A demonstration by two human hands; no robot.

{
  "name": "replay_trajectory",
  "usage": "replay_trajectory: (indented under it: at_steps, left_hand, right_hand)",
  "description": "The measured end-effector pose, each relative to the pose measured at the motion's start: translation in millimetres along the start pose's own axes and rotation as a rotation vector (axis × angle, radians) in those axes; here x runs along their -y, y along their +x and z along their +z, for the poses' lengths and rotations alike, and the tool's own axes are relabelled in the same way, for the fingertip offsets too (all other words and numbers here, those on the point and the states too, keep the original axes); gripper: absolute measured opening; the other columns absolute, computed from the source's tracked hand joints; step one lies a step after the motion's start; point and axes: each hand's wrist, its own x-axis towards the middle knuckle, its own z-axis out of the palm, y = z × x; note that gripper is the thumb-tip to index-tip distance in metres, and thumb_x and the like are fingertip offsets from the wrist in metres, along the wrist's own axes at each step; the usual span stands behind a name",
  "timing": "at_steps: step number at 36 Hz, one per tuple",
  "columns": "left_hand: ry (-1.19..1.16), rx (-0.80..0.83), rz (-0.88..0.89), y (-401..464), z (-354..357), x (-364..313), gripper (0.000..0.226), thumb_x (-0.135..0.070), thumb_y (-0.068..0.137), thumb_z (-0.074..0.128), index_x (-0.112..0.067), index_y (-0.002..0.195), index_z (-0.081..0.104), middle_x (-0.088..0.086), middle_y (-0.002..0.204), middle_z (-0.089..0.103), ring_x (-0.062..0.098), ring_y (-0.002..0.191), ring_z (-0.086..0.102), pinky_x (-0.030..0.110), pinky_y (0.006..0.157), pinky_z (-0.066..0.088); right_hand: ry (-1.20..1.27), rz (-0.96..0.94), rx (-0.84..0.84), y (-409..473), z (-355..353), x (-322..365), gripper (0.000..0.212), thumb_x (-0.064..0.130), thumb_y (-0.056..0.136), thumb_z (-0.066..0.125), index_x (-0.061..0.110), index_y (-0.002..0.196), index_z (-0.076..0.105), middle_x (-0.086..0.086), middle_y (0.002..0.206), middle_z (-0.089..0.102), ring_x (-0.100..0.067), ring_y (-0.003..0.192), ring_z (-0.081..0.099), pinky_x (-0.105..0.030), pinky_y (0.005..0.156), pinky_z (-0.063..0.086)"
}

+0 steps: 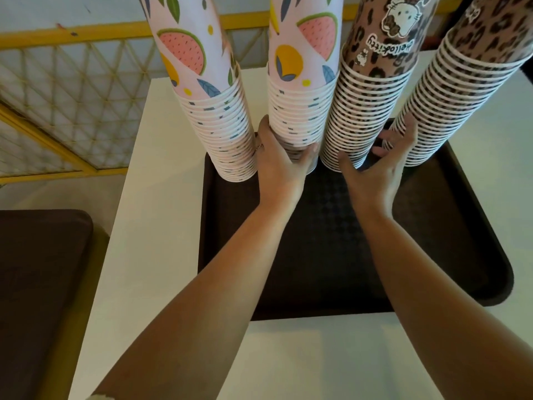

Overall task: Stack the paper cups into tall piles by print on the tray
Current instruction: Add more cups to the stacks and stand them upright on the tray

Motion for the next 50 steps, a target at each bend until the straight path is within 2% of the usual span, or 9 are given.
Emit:
replay_trajectory:
  at_steps: [5,8,19,25,35,44,46,48,50]
  left_hand:
    - [0.007,0.012,0.016,1.0,1.4,-0.4,0.089,-0.028,0.069,0.08,0.002,0.136,0.031,0.014,0.136,0.046,0.026,0.127,0.044,0.036,0.105,0.039]
    - [0.011,-0.003,0.019,1.9,3.0,-0.5,0.087,-0.025,0.069,0.081,0.001,0.136,0.032,0.013,0.135,0.047,0.023,0.127,0.044,0.027,0.105,0.037]
    - [-0.001,0.01,-0.015,-1.9,10.2,1.2,0.085,-0.02,0.067,0.08,0.0,0.135,0.033,0.012,0.133,0.047,0.023,0.125,0.045,0.02,0.098,0.034]
    - [-0.03,0.012,-0.027,-0.7,15.0,0.9,0.084,-0.021,0.065,0.081,-0.003,0.133,0.036,0.008,0.129,0.051,0.018,0.121,0.047,0.015,0.093,0.034]
    - [0.043,-0.06,-0.029,6.4,8.7,3.9,0.084,-0.033,0.053,0.085,-0.001,0.12,0.045,0.011,0.119,0.056,0.023,0.114,0.052,0.014,0.086,0.035]
    - [0.046,-0.006,-0.017,16.4,-2.3,-12.6,0.082,-0.019,0.059,0.083,-0.003,0.128,0.04,0.003,0.123,0.055,0.003,0.106,0.044,-0.006,0.078,0.03]
    - [0.026,-0.048,-0.026,4.8,0.1,-13.2,0.089,-0.021,0.057,0.083,-0.002,0.13,0.036,-0.001,0.124,0.049,0.005,0.113,0.044,-0.001,0.089,0.032]
    - [0.023,-0.128,-0.047,-18.3,8.7,-12.5,0.093,-0.02,0.057,0.083,0.0,0.132,0.033,0.007,0.132,0.042,0.016,0.124,0.041,0.021,0.105,0.036]
    - [0.004,-0.2,-0.099,-49.3,20.2,-18.4,0.086,-0.012,0.06,0.083,0.002,0.129,0.033,0.016,0.131,0.035,0.015,0.119,0.038,0.022,0.104,0.036]
  right_hand:
    - [-0.006,-0.062,0.06,8.4,-1.4,-1.7,0.1,0.034,0.064,0.077,0.012,0.144,0.02,0.01,0.134,0.03,-0.015,0.129,0.036,-0.044,0.108,0.035]
    - [-0.055,-0.083,0.143,15.9,0.8,0.3,0.104,0.039,0.063,0.078,0.007,0.143,0.02,0.0,0.142,0.031,-0.024,0.135,0.031,-0.045,0.111,0.029]
    - [-0.065,-0.044,0.22,25.0,-2.8,-2.5,0.092,0.029,0.066,0.075,0.006,0.139,0.024,-0.009,0.137,0.042,-0.024,0.127,0.04,-0.022,0.097,0.03]
    - [-0.075,-0.03,0.25,29.0,-5.1,-6.9,0.084,0.02,0.07,0.074,0.001,0.136,0.026,-0.012,0.136,0.037,-0.018,0.125,0.035,0.0,0.085,0.017]
    - [-0.093,-0.059,0.225,32.8,-2.3,1.5,0.091,0.033,0.065,0.08,0.004,0.135,0.031,-0.011,0.134,0.045,-0.024,0.125,0.043,-0.019,0.093,0.031]
    - [-0.065,-0.059,0.273,46.3,-9.5,8.7,0.092,0.03,0.067,0.078,0.009,0.139,0.025,-0.007,0.135,0.047,-0.024,0.124,0.046,-0.025,0.094,0.038]
    - [-0.042,-0.063,0.287,42.4,-16.1,5.4,0.097,0.031,0.067,0.079,0.013,0.143,0.022,-0.005,0.139,0.046,-0.021,0.126,0.045,-0.026,0.098,0.037]
    - [-0.022,-0.071,0.233,33.9,-26.1,-1.1,0.094,0.036,0.068,0.079,0.015,0.143,0.026,-0.002,0.139,0.047,-0.015,0.127,0.046,-0.026,0.103,0.037]
    - [0.001,-0.089,0.108,22.7,-35.1,-7.6,0.079,0.039,0.073,0.075,0.011,0.135,0.037,-0.003,0.129,0.054,-0.009,0.117,0.051,-0.018,0.098,0.04]
